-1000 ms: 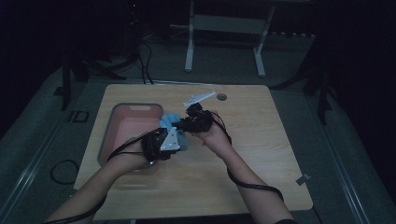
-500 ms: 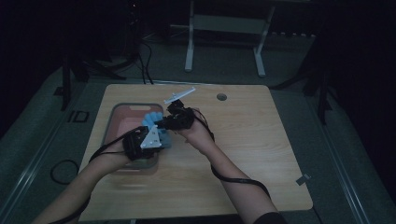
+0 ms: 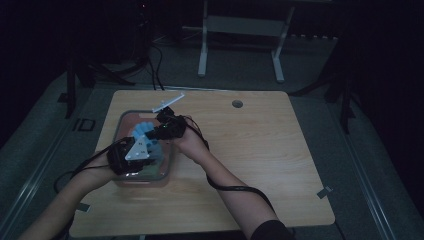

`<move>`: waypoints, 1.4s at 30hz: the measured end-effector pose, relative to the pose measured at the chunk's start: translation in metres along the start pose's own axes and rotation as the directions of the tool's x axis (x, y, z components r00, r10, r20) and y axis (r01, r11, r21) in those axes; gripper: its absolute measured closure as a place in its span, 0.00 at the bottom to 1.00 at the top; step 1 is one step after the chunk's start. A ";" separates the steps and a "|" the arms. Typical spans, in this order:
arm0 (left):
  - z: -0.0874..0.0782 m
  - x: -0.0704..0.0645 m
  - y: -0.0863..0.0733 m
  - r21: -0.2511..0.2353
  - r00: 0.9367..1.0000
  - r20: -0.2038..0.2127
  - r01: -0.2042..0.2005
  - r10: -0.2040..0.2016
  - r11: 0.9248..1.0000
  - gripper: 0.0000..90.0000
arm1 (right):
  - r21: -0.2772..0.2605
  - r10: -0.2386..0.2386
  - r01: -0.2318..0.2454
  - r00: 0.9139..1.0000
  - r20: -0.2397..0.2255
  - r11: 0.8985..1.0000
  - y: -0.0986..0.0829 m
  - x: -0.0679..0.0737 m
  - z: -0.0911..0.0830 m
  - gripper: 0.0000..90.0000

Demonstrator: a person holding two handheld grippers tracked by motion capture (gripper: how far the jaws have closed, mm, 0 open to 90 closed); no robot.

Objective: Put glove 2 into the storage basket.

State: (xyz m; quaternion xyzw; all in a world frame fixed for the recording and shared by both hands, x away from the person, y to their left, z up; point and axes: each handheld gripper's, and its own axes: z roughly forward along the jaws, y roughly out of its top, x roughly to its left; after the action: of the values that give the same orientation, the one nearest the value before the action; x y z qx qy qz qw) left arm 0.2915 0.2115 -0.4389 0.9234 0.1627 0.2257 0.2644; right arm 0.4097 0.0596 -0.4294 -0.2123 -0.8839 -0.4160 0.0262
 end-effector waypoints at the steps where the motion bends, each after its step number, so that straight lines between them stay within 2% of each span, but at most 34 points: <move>1: -0.001 0.000 -0.003 -0.002 1.000 0.003 0.005 -0.005 1.000 0.83 | 0.002 0.002 -0.002 1.000 -0.004 1.000 0.000 0.000 0.003 0.87; 4: 0.000 0.001 -0.011 0.001 1.000 0.009 0.020 -0.020 1.000 0.83 | 0.013 0.009 -0.008 1.000 -0.016 1.000 0.001 0.000 0.010 0.87; 8: 0.006 0.002 -0.018 0.010 0.999 0.022 0.025 -0.026 1.000 0.83 | 0.037 0.001 -0.001 1.000 -0.006 0.999 -0.001 0.001 0.022 0.87; 13: 0.021 0.002 -0.026 0.023 0.998 0.044 0.047 -0.048 0.999 0.83 | 0.071 0.032 -0.031 0.999 -0.008 0.997 -0.008 -0.007 0.033 0.87; 17: 0.033 0.007 -0.032 0.038 0.993 0.076 0.084 -0.087 0.996 0.83 | 0.101 0.031 -0.032 0.999 0.017 0.994 -0.013 -0.012 0.045 0.87; 19: 0.035 0.008 -0.034 0.045 0.993 0.079 0.085 -0.088 0.995 0.83 | 0.112 0.033 -0.036 0.999 0.023 0.993 -0.014 -0.014 0.047 0.87; 20: 0.040 0.010 -0.036 0.064 0.992 0.087 0.087 -0.092 0.994 0.83 | 0.118 0.037 -0.040 0.999 0.026 0.992 -0.015 -0.015 0.049 0.87; 23: 0.046 0.012 -0.038 0.075 0.990 0.100 0.094 -0.101 0.993 0.82 | 0.129 0.053 -0.056 0.998 0.026 0.990 -0.017 -0.020 0.055 0.84; 25: 0.049 0.013 -0.039 0.088 0.988 0.113 0.091 -0.101 0.992 0.81 | 0.138 0.055 -0.059 0.998 0.030 0.989 -0.018 -0.021 0.056 0.77; 30: 0.053 0.014 -0.039 0.097 0.988 0.114 0.093 -0.104 0.991 0.75 | 0.129 0.051 -0.058 0.997 0.060 0.990 -0.020 -0.024 0.052 0.63; 34: 0.052 0.013 -0.038 0.097 0.985 0.122 0.108 -0.119 0.989 0.68 | 0.118 0.056 -0.062 0.997 0.057 0.991 -0.021 -0.025 0.044 0.58; 36: 0.050 0.013 -0.036 0.098 0.985 0.107 0.123 -0.133 0.988 0.60 | 0.111 0.052 -0.058 0.997 0.051 0.992 -0.022 -0.024 0.040 0.55; 38: 0.047 0.013 -0.033 0.091 0.988 0.085 0.123 -0.131 0.988 0.57 | 0.106 0.043 -0.048 0.998 0.045 0.993 -0.022 -0.022 0.035 0.53; 40: 0.043 0.013 -0.030 0.085 0.987 0.061 0.145 -0.151 0.986 0.50 | 0.093 0.035 -0.039 0.999 0.038 0.995 -0.023 -0.021 0.029 0.52; 42: 0.039 0.014 -0.027 0.075 0.984 0.059 0.161 -0.165 0.984 0.47 | 0.081 0.024 -0.026 0.999 0.033 0.996 -0.025 -0.019 0.023 0.47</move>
State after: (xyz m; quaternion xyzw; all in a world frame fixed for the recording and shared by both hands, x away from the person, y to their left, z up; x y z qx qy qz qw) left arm 0.3180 0.2230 -0.4785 0.9224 0.2370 0.1676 0.2548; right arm 0.4206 0.0559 -0.4664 -0.2286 -0.8977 -0.3757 0.0261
